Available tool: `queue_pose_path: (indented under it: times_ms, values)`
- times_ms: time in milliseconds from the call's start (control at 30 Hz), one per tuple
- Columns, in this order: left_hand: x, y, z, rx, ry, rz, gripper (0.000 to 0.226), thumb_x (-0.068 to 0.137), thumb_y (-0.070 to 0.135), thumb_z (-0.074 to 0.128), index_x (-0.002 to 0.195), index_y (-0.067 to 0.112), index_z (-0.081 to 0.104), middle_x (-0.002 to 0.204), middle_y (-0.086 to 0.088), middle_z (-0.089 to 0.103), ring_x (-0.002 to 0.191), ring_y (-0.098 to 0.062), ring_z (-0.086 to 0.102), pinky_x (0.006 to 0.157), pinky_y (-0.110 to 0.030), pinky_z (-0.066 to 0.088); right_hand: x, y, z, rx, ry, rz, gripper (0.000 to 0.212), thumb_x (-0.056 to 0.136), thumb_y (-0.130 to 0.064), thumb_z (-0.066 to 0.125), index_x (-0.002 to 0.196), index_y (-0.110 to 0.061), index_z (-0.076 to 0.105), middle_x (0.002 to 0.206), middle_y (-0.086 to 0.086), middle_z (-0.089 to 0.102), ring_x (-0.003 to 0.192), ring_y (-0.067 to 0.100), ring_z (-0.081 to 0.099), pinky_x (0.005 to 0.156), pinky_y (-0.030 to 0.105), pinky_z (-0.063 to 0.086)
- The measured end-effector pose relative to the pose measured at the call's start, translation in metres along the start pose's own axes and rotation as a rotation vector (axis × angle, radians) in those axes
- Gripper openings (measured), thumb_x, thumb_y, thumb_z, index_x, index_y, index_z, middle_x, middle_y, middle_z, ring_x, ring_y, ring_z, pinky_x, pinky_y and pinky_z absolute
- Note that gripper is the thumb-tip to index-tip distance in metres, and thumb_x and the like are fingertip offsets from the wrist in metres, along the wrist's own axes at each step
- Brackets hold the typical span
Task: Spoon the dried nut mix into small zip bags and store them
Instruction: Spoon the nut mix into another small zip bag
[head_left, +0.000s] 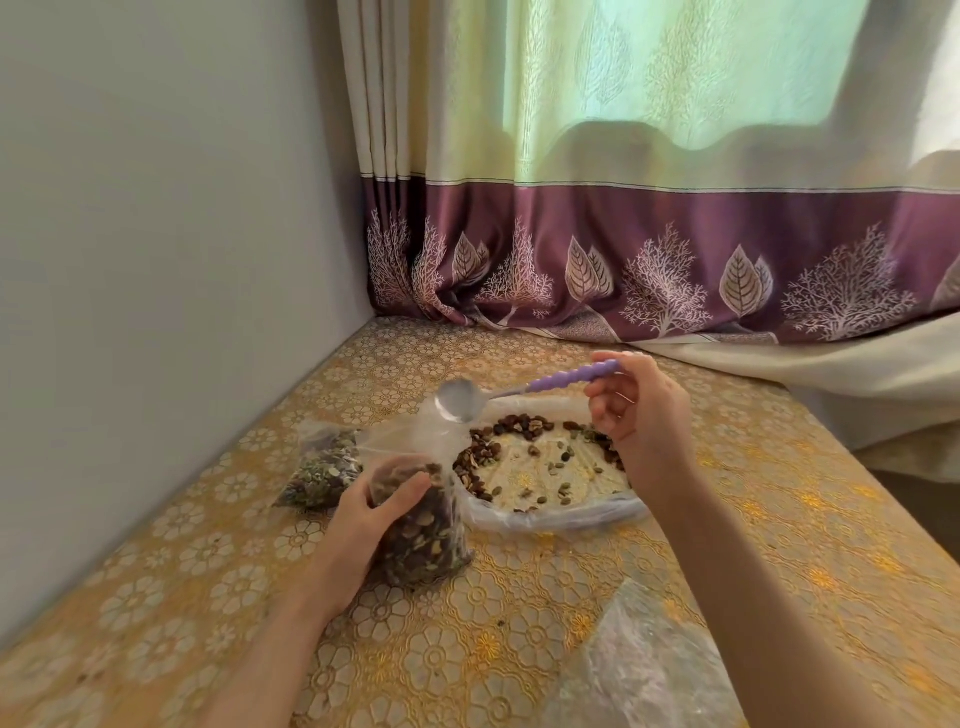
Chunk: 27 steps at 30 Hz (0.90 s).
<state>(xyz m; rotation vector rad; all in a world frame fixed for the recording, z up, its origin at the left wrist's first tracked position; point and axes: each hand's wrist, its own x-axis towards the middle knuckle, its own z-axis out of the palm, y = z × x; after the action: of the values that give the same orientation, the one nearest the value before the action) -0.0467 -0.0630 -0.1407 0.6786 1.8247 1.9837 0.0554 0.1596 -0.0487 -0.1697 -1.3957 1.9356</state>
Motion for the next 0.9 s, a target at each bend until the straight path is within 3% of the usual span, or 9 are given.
queue_pose_path:
  times_ms: [133,367,633,900]
  values:
    - [0.0,0.001,-0.002,-0.004,0.083,0.037,0.064,0.045,0.069,0.078,0.098,0.034,0.069,0.102,0.002,0.07,0.102,-0.022,0.063,0.097,-0.048,0.045,0.002,0.008,-0.015,-0.119,0.149,0.015,0.022,0.09,-0.006,0.047,0.075,-0.003,0.063,0.054,0.003,0.059,0.044,0.011,0.045,0.037,0.015,0.033]
    - [0.001,0.0,-0.001,-0.017,0.103,0.029,0.061,0.046,0.071,0.076,0.095,0.034,0.071,0.098,0.002,0.072,0.094,-0.016,0.067,0.083,-0.034,0.049,0.001,0.031,-0.023,-0.456,0.177,-0.041,0.026,0.09,-0.007,0.05,0.067,-0.004,0.063,0.05,0.0,0.064,0.041,0.008,0.046,0.038,0.016,0.037]
    - [0.002,-0.001,0.0,-0.027,0.106,0.02,0.06,0.044,0.071,0.076,0.093,0.036,0.071,0.098,0.003,0.072,0.093,-0.013,0.067,0.085,-0.033,0.048,0.003,0.048,-0.018,-0.392,0.079,0.204,0.03,0.09,-0.009,0.051,0.064,-0.007,0.066,0.052,0.003,0.062,0.042,0.01,0.046,0.037,0.017,0.034]
    - [0.004,-0.002,0.0,-0.044,0.113,-0.005,0.062,0.04,0.072,0.078,0.091,0.038,0.072,0.096,0.005,0.072,0.092,-0.012,0.067,0.085,-0.034,0.048,0.002,0.057,-0.017,-0.269,0.093,0.426,0.027,0.092,-0.01,0.052,0.072,-0.001,0.068,0.059,0.01,0.067,0.049,0.014,0.061,0.046,0.019,0.048]
